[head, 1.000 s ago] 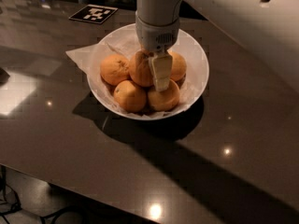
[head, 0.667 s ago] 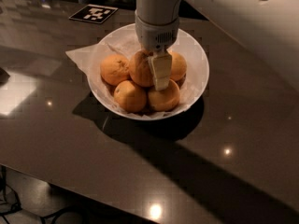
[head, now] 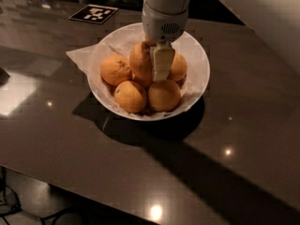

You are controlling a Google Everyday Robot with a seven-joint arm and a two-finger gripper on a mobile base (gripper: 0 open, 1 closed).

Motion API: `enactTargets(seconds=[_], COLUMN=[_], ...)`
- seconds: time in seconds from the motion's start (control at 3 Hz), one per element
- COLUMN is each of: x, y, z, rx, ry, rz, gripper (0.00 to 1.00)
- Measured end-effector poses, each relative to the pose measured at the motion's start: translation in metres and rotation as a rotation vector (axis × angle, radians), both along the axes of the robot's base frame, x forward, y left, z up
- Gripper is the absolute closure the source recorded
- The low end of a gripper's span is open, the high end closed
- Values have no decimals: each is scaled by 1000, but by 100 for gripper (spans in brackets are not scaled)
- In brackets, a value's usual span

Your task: Pick orange from white bowl

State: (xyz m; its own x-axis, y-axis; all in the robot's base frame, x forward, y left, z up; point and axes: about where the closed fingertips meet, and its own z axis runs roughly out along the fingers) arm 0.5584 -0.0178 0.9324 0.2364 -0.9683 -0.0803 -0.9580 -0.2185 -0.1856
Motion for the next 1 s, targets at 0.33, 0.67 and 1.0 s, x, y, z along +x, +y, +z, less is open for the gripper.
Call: enactTargets(seconds=[0.33, 0.67, 1.0], x=[0, -15, -40], y=[0, 1, -1], z=[6, 24, 47], rx=[41, 93, 134], ry=[13, -12, -52], rz=[-17, 3, 15], gripper=[100, 100, 100])
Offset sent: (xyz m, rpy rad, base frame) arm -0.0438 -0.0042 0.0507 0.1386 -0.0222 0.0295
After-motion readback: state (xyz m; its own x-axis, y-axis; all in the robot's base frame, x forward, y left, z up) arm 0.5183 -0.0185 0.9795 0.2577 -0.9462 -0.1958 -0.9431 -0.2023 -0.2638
